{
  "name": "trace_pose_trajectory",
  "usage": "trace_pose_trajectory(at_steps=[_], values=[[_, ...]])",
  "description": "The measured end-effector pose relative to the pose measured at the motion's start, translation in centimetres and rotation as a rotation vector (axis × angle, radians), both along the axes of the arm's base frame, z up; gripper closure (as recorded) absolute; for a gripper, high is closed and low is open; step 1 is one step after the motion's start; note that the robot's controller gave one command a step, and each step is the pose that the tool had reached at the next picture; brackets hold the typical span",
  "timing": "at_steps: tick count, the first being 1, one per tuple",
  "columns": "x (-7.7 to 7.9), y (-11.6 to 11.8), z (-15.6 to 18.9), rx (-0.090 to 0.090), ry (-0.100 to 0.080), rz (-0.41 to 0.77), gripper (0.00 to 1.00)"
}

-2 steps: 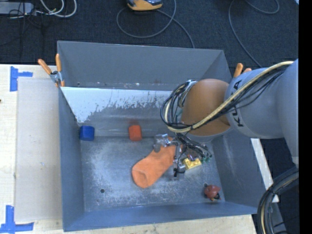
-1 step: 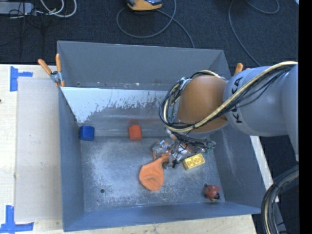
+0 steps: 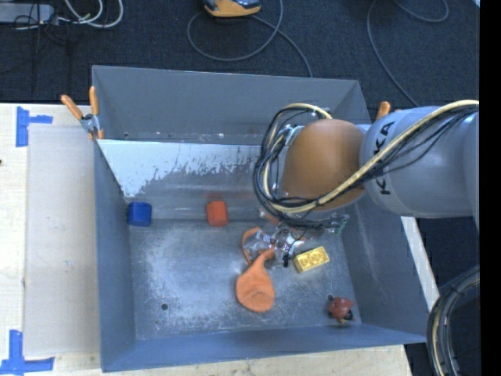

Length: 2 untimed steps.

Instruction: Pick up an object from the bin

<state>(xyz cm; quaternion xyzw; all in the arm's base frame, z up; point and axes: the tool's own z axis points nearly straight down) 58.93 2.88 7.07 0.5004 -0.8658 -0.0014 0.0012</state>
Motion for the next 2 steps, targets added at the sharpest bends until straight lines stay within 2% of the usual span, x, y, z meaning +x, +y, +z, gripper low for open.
trace_pose_trajectory(at_steps=[2], values=[[0.0,-0.02,-0.01,0.001,0.0,-0.003,1.0]])
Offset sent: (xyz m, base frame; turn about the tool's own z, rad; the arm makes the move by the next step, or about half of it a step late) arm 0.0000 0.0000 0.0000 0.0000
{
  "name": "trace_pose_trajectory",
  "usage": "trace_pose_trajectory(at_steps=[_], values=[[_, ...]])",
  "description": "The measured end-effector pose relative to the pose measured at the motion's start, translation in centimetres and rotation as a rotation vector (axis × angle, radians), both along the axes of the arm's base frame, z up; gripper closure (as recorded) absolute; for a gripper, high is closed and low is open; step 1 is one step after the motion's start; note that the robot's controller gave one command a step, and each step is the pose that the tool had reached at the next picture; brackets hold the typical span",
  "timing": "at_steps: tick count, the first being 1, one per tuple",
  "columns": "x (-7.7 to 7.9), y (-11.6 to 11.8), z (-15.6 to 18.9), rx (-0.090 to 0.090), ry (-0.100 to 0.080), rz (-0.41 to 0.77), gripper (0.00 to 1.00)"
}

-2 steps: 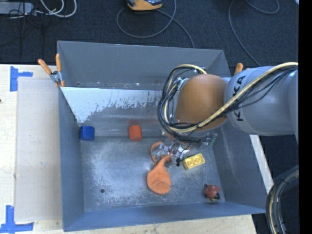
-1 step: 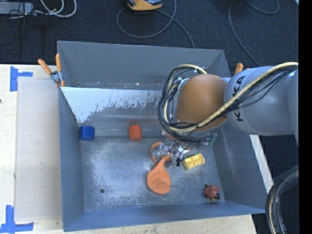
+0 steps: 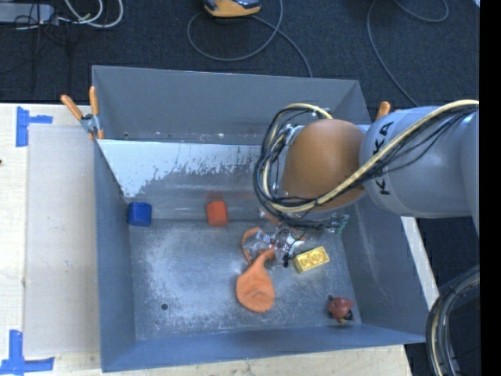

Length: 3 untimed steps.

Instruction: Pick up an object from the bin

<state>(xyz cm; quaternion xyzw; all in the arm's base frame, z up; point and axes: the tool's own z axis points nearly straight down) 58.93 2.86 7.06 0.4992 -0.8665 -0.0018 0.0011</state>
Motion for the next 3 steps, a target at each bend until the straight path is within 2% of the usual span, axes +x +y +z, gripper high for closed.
trace_pose_trajectory(at_steps=[3], values=[[0.0,0.01,-0.01,0.0,0.0,-0.002,1.0]])
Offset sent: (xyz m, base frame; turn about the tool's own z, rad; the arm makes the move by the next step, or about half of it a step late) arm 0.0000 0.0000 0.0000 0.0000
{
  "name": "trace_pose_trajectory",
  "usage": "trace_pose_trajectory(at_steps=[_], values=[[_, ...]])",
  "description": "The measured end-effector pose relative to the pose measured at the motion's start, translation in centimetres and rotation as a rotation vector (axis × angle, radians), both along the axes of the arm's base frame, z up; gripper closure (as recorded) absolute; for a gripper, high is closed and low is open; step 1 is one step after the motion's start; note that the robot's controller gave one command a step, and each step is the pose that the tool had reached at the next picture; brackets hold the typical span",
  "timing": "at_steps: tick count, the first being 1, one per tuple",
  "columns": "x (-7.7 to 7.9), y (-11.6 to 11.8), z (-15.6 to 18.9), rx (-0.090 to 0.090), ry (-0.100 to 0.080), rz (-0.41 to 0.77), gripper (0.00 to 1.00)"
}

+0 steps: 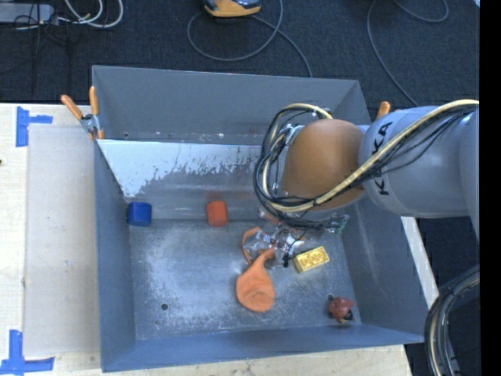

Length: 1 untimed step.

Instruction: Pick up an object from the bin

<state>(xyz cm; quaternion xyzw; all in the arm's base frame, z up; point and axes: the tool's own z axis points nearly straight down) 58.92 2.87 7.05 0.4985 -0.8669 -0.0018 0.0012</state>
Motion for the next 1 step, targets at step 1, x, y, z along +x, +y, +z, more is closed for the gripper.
trace_pose_trajectory(at_steps=[1], values=[[0.0,0.0,0.0,0.0,0.0,0.0,1.0]])
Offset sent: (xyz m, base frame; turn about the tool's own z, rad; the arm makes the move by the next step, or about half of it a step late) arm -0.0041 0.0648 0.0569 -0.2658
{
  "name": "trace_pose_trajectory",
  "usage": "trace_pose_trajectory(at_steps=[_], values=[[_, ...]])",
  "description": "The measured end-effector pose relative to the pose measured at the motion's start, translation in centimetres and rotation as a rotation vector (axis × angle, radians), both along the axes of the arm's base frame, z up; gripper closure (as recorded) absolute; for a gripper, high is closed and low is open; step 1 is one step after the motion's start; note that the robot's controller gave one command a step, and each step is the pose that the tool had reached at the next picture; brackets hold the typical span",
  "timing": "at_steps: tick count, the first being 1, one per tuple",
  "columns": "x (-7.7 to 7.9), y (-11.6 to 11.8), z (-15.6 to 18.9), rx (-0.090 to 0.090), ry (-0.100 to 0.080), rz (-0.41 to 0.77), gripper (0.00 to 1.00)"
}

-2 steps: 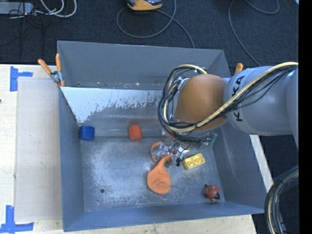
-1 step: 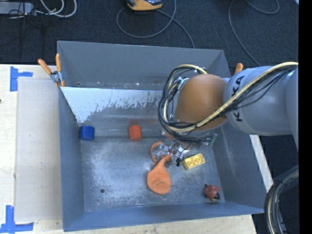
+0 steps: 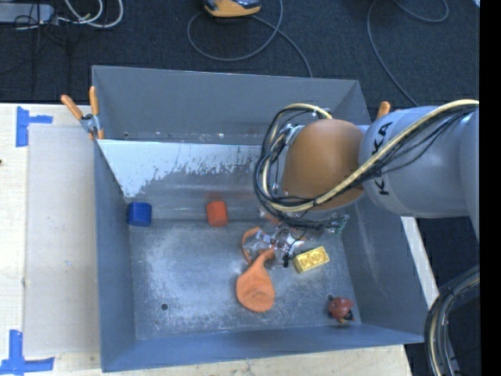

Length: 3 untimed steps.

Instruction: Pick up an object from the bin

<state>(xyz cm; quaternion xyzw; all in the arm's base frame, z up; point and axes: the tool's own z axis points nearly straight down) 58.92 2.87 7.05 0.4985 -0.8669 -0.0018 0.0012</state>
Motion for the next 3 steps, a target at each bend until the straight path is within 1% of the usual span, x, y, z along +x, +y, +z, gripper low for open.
trace_pose_trajectory(at_steps=[1,2,3], values=[[-0.4,6.6,5.6,0.004,-0.001,0.261,1.0],[-0.4,6.5,5.6,0.004,0.0,0.26,1.0],[-0.8,5.8,7.1,0.005,0.001,0.273,1.0]])
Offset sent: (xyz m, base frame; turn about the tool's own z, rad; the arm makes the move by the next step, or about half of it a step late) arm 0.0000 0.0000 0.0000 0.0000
